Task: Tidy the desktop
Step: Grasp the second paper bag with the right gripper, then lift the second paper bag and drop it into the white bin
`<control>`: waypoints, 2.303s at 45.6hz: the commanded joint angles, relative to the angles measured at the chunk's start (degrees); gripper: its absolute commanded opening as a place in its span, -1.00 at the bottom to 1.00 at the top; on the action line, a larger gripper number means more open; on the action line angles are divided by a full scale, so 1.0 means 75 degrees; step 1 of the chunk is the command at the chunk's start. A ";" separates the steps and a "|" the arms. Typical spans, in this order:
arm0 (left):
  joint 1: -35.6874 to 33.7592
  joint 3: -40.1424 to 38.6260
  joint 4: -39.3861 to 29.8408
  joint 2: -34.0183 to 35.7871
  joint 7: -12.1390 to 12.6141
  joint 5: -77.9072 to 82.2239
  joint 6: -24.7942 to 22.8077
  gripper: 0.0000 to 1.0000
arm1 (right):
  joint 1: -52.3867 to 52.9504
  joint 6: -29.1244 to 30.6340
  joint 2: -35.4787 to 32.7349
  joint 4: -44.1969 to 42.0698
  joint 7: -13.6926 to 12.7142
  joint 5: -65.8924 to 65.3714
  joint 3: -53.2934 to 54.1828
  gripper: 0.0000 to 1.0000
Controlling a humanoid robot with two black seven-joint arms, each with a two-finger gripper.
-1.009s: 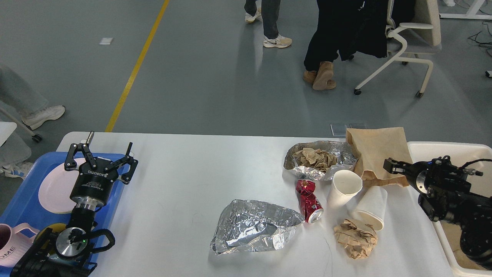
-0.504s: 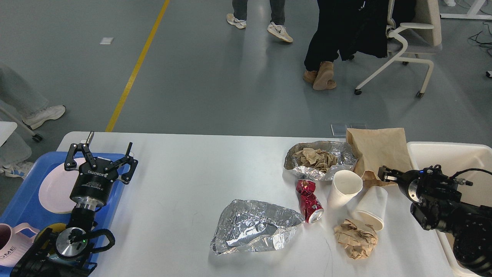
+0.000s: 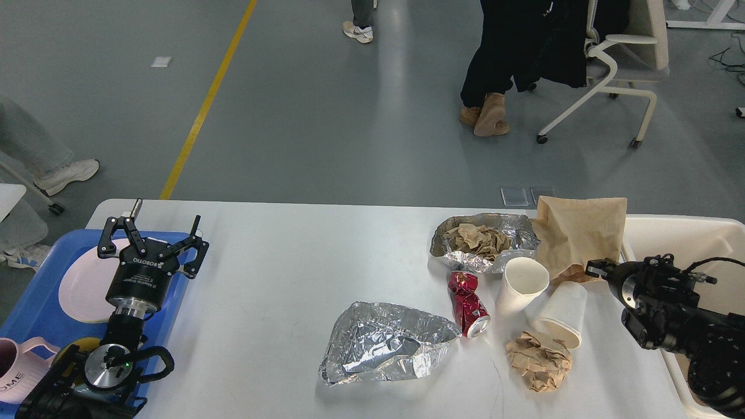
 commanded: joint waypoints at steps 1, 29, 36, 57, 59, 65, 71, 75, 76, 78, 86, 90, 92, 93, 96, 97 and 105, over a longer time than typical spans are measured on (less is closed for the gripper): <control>0.0000 -0.0001 0.0000 0.0000 0.0000 0.0001 -0.0001 0.93 | -0.0012 0.0012 -0.0013 0.0010 -0.0009 0.0001 0.0019 -1.00; 0.0000 -0.0001 0.0000 0.0000 0.0000 0.0001 -0.0001 0.93 | 0.3431 0.2881 -0.2952 0.3160 -0.1168 -0.0104 0.0289 -1.00; 0.0000 -0.0001 0.0000 0.0000 0.0000 0.0001 -0.0001 0.93 | 0.5434 0.4275 -0.3563 0.4520 -0.1814 -0.0105 -0.0904 -1.00; 0.0000 -0.0001 0.0000 0.0000 0.0000 0.0001 -0.0012 0.93 | 1.1038 0.6433 -0.3294 0.8552 -0.1861 0.0492 -0.5159 -1.00; 0.0000 -0.0001 -0.0012 0.0000 0.0000 0.0001 -0.0001 0.93 | 1.1237 0.6562 -0.3294 0.8763 -0.1861 0.0598 -0.5405 -1.00; 0.0000 -0.0001 0.0000 0.0000 0.0000 0.0001 -0.0012 0.93 | 1.2011 0.6820 -0.3306 0.9584 -0.1861 0.0821 -0.5746 -1.00; 0.0000 -0.0001 0.0000 0.0000 0.0000 0.0001 -0.0001 0.93 | 1.2047 0.6610 -0.3317 0.9655 -0.1861 0.0903 -0.5816 -1.00; 0.0000 -0.0001 0.0000 0.0000 0.0000 0.0001 -0.0012 0.93 | 1.2047 0.6422 -0.3341 0.9597 -0.1849 0.0927 -0.6015 -1.00; 0.0000 -0.0001 0.0000 0.0000 0.0000 0.0001 -0.0012 0.93 | 1.2047 0.6317 -0.3352 0.9596 -0.1849 0.0927 -0.6097 -1.00; 0.0000 -0.0001 0.0000 0.0000 0.0000 0.0001 -0.0001 0.93 | 1.2047 0.6118 -0.3399 0.9538 -0.1849 0.0927 -0.6284 -1.00; 0.0012 0.0010 0.0000 0.0000 0.0000 0.0001 -0.0001 0.93 | 1.1113 0.5450 -0.4430 0.8731 -0.1861 0.0564 -0.6438 -1.00; 0.0012 0.0010 0.0000 0.0000 0.0000 0.0001 -0.0012 0.93 | 0.9672 0.4994 -0.4805 0.7887 -0.1861 0.0552 -0.5784 -1.00; 0.0012 -0.0001 0.0000 0.0000 0.0000 0.0001 -0.0001 0.93 | 0.8829 0.4654 -0.4957 0.7547 -0.1861 0.0540 -0.5082 -1.00; 0.0012 -0.0001 0.0000 0.0000 0.0000 0.0001 -0.0001 0.93 | 0.8407 0.4478 -0.5016 0.7348 -0.1861 0.0529 -0.4788 -1.00; 0.0000 0.0011 0.0000 0.0000 0.0000 0.0001 -0.0001 0.93 | 0.7094 0.4102 -0.5040 0.6634 -0.1861 0.0528 -0.3921 -1.00; 0.0000 -0.0001 0.0000 0.0000 0.0000 0.0001 -0.0012 0.93 | 0.6672 0.3997 -0.5040 0.6365 -0.1861 0.0540 -0.3674 -1.00; 0.0000 -0.0001 0.0000 0.0000 0.0000 0.0001 -0.0001 0.93 | 0.3507 0.3575 -0.4713 0.4384 -0.1849 0.0564 -0.1472 -1.00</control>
